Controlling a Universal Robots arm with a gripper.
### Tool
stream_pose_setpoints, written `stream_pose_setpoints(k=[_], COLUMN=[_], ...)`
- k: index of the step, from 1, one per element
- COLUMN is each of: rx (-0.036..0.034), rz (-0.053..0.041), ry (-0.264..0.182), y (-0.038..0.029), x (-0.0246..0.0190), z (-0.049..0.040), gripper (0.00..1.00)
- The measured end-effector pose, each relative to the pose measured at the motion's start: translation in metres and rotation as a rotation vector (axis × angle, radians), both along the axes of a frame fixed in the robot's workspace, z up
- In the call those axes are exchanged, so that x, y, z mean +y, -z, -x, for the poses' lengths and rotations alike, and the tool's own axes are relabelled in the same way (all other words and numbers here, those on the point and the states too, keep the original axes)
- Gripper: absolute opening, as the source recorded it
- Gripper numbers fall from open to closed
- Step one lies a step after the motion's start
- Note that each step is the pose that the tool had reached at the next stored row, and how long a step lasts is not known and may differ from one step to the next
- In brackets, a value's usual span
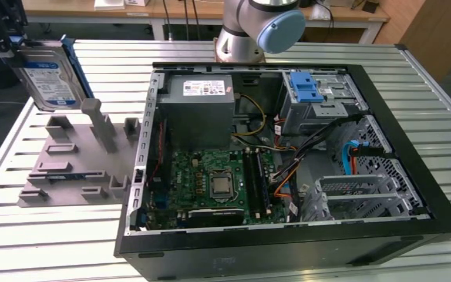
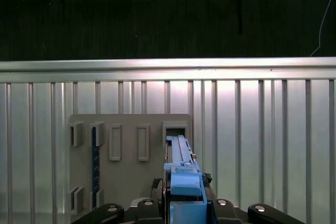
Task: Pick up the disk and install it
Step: 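Pick up the disk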
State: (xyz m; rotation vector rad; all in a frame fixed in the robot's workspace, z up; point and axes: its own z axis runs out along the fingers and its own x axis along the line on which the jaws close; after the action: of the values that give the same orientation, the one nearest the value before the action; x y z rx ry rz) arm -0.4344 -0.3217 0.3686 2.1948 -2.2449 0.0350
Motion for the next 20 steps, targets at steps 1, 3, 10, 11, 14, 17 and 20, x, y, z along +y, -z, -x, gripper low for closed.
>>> stream_pose_setpoints(k=[1, 3, 10, 11, 14, 17, 20], rx=[0.0000, 0.0001, 0.0000, -0.0001, 0.0000, -0.0001, -0.0001], rz=[0.0000, 0.0001, 0.0000, 0.0000, 0.0000, 0.0000, 0.0000], ry=[0.000, 0.000, 0.000, 0.000, 0.000, 0.000, 0.000], y=[-0.0002, -0.0009, -0.0047, -0.0054, -0.0075, -0.0089, -0.0106], x=[0.0000, 0.0000, 0.0000, 0.0000, 0.0000, 0.0000, 0.0000], z=[0.0000, 0.0000, 0.0000, 0.0000, 0.0000, 0.0000, 0.0000], gripper=[0.36, 0.36, 0.36, 0.36, 0.36, 0.36, 0.36])
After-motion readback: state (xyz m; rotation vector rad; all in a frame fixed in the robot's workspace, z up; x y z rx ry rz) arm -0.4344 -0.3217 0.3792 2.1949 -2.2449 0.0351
